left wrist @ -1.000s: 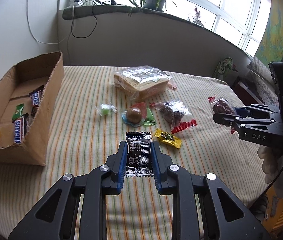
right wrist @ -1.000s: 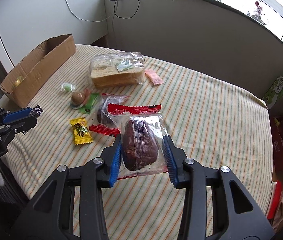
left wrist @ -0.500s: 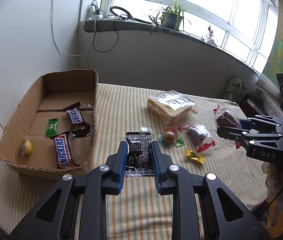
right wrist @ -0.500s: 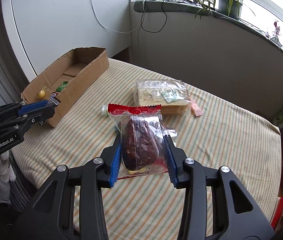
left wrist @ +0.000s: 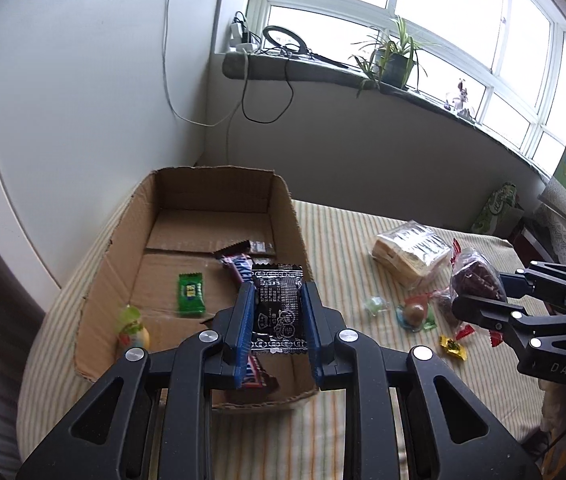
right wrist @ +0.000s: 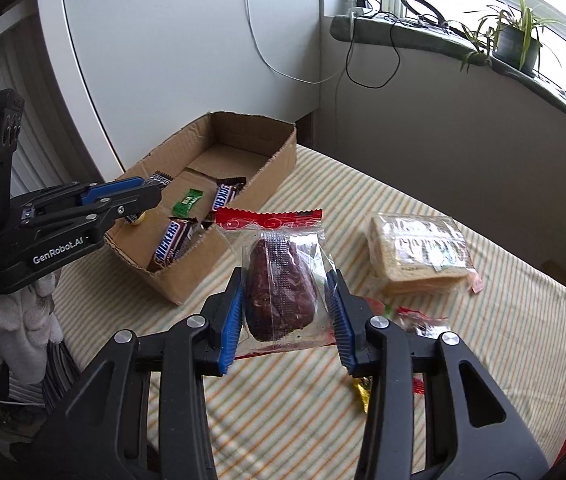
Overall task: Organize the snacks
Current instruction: 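Carry the black candy and brownie bag into the box and open both tools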
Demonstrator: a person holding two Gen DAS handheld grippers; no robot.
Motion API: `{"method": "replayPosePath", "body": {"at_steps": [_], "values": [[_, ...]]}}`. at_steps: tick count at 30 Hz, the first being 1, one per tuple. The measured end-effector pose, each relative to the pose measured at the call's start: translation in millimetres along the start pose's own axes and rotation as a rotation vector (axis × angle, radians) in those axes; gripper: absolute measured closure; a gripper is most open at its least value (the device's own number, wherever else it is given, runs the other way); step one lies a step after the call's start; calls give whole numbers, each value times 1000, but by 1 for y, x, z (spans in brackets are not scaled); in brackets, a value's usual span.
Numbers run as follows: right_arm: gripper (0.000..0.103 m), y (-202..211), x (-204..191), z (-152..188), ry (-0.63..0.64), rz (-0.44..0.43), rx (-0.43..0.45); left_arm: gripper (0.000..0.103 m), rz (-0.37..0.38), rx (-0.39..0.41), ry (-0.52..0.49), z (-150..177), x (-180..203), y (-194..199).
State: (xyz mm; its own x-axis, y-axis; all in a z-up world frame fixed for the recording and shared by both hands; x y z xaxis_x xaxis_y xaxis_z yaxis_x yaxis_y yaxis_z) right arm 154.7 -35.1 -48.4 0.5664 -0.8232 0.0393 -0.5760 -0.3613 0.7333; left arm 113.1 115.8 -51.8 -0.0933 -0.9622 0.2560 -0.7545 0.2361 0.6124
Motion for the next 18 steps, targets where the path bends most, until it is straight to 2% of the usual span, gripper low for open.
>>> {"method": "replayPosePath", "body": {"at_steps": [9, 18], "values": [[62, -17, -41, -22, 41, -52, -6, 81, -35, -10, 50, -20, -45, -11], [62, -46, -74, -38, 72, -90, -35, 81, -59, -22, 66, -35, -71, -23]]}}
Point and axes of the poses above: each gripper's, at about its wrist camera, not at the fingertips, and y roughly against the way its jaws point, x to its right, z to its underside, the point moved 4 cm from there along -y, roughly the way its jaws point, and after that the axes turned 10 degrees about z, right-handed, at the moved point
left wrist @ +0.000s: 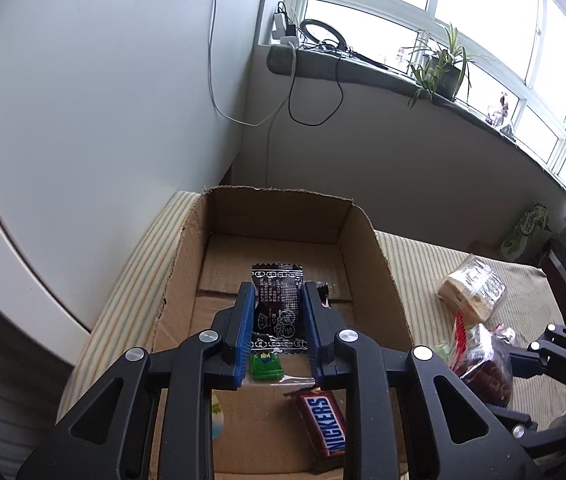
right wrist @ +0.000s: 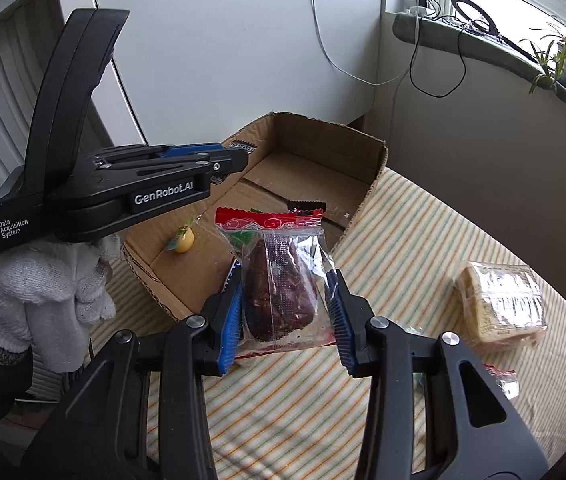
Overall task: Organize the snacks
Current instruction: 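Carry the black candy and brownie bag into the box and open both tools, then move both tools back from the box toward the remaining snacks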
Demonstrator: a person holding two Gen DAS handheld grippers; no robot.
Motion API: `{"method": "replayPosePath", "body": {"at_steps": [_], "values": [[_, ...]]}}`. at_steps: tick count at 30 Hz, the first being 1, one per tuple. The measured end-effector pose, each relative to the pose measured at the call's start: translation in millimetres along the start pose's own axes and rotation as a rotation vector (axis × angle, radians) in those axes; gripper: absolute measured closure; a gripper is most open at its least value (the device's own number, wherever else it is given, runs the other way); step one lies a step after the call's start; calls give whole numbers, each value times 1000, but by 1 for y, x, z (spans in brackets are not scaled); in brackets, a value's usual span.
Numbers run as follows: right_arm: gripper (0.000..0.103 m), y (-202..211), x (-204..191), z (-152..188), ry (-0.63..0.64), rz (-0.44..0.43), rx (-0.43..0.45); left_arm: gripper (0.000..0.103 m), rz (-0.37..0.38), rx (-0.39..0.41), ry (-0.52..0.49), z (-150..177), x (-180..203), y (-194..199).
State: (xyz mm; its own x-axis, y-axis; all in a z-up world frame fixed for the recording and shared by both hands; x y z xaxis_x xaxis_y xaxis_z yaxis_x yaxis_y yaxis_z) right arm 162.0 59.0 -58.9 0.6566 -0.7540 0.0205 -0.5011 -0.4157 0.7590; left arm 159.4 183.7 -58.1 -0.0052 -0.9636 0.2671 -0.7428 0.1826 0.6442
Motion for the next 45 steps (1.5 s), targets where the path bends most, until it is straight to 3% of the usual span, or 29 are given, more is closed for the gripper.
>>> {"method": "replayPosePath", "body": {"at_steps": [16, 18, 21, 45], "values": [[60, -32, -20, -10, 34, -23, -28, 80, -24, -16, 33, -14, -21, -19], [50, -32, -22, -10, 36, -23, -22, 79, -26, -14, 40, -15, -22, -18], [38, -29, -22, -11, 38, -15, -3, 61, -32, -9, 50, -15, -23, -17], [38, 16, 0, 12, 4, 2, 38, 60, -30, 29, 2, -16, 14, 7]]}}
Point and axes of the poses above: each gripper's, at about its wrist camera, not at the fingertips, and y roughly against the way its jaws point, x to its right, z to its underside, the point moved 4 cm from there along -y, roughly the way its jaws point, and after that the axes turned 10 degrees about z, right-handed, at the moved point
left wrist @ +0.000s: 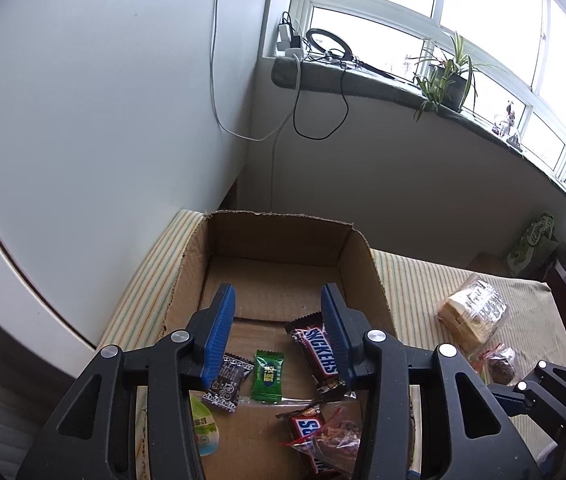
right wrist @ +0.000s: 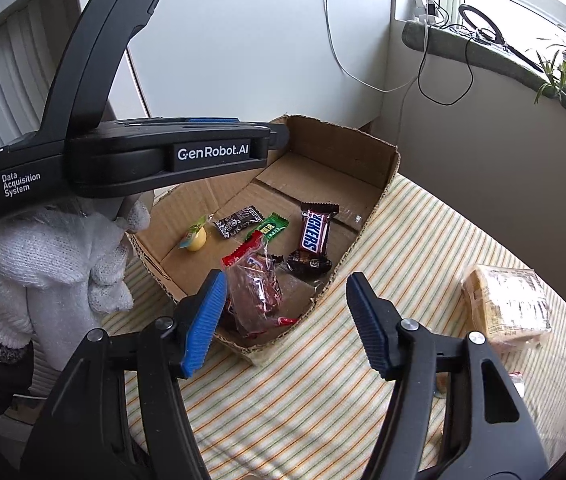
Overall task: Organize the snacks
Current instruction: 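Move both tools back from the box toward the remaining snacks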
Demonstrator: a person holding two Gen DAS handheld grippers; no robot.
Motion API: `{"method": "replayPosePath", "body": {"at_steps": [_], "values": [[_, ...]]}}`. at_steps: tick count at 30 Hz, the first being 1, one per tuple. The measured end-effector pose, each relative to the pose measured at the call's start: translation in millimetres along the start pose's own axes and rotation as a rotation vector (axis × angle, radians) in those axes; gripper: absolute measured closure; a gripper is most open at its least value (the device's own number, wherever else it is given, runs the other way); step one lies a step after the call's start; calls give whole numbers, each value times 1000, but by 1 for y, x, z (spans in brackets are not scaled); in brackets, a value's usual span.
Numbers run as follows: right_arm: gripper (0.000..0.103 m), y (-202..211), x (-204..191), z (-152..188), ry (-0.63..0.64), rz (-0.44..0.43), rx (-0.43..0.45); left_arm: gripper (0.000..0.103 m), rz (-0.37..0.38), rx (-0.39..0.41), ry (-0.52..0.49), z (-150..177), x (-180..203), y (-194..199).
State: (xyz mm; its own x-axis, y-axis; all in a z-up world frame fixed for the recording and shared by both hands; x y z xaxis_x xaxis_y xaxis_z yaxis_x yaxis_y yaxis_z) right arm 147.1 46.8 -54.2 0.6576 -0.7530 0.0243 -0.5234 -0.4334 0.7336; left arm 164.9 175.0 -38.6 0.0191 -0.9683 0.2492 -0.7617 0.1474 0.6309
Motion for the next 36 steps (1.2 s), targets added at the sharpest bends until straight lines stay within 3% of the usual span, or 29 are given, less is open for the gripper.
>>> {"method": "replayPosePath", "body": {"at_steps": [11, 15, 22, 28, 36], "values": [[38, 42, 53, 40, -65, 69, 18, 60, 62, 16, -38, 10, 48, 15], [28, 56, 88, 57, -108, 125, 20, 60, 89, 6, -53, 19, 68, 14], [23, 62, 152, 86, -214, 234, -28, 60, 137, -14, -69, 40, 103, 13], [22, 59, 192, 111, -283, 274, -64, 60, 196, -66, -80, 59, 131, 3], [22, 36, 211, 124, -326, 235, -109, 60, 278, -175, -98, 103, 175, -18]]}}
Point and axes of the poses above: each gripper's, at about its wrist camera, not at the fingertips, and y roughly against the way its jaws point, x to its right, z to its underside, the point moved 4 cm from there along -y, roughly the way its jaws point, and after that the axes turned 10 degrees about z, right-handed, at the moved point
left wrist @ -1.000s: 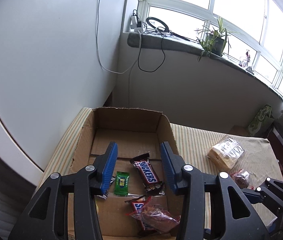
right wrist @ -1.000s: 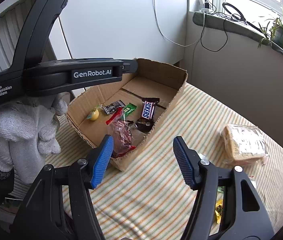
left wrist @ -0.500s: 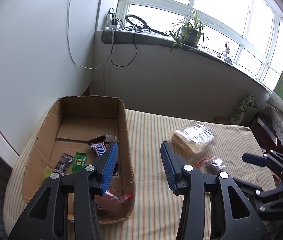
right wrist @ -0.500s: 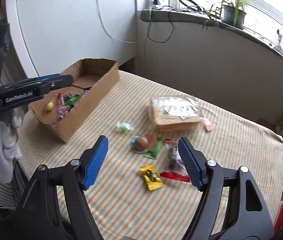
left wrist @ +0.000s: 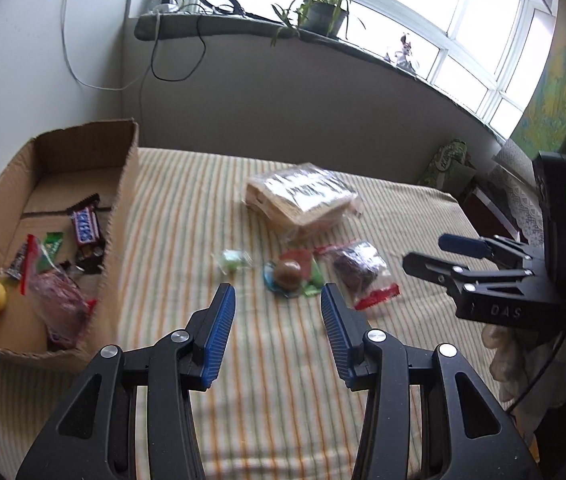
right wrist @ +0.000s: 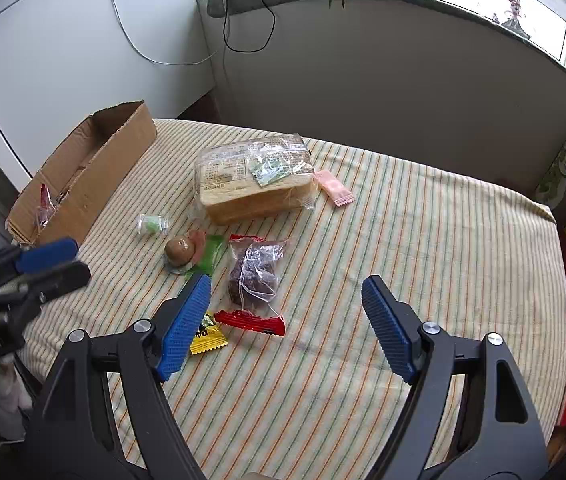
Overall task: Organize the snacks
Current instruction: 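Move both tools back from the box toward the remaining snacks, then grasp the yellow candy packet with the left tool while the right tool grasps another brownie bag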
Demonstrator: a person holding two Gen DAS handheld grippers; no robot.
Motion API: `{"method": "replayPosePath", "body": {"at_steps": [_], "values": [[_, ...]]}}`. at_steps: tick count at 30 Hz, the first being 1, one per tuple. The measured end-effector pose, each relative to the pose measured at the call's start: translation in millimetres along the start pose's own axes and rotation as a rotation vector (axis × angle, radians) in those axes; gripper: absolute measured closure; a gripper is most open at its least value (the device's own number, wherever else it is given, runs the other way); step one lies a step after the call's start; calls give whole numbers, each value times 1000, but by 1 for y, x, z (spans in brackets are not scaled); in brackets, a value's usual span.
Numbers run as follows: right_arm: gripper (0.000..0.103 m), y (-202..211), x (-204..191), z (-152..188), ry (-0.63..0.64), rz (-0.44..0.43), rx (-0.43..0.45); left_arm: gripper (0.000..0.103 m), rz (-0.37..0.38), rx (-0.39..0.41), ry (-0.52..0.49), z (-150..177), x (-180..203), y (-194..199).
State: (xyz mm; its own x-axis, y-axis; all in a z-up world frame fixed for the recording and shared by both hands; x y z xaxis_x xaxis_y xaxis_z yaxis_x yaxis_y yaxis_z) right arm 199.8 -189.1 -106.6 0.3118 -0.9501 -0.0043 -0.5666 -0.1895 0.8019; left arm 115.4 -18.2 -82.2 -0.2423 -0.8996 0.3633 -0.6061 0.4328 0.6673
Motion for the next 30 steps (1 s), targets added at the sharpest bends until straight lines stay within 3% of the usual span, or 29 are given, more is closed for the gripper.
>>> {"method": "replayPosePath", "body": {"at_steps": [6, 16, 23, 25, 26, 27, 30], "values": [[22, -21, -6, -1, 1, -35, -36, 60, 53, -90, -27, 20, 25, -32], [23, -49, -17, -8, 17, -63, -82, 59, 68, -139, -35, 27, 37, -66], [35, -62, -19, -7, 27, -67, -116, 60, 61, -148, -36, 26, 35, -78], [42, -62, -20, -6, 35, -68, -121, 60, 59, -146, -38, 25, 36, -81], [51, -63, -20, -6, 40, -69, -126, 60, 58, -147, -44, 25, 37, -82], [59, -63, -21, -6, 44, -67, -131, 65, 55, -146, -55, 25, 38, -82], [60, -63, -19, -5, 43, -61, -131, 75, 43, -139, -78, 28, 40, -84]]}}
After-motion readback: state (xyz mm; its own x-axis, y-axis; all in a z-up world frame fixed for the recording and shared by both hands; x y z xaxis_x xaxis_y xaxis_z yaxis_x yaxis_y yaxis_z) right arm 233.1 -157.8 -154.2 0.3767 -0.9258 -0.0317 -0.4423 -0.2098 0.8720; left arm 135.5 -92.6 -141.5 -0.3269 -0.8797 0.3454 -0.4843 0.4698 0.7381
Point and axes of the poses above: each gripper's, at about its wrist camera, not at the fingertips, and y roughly against the way its jaws point, x to its right, z to its underside, the point moved 4 cm from there along -y, roughly the way its jaws point, and after that the axes turned 10 degrees about z, right-handed, at the moved point
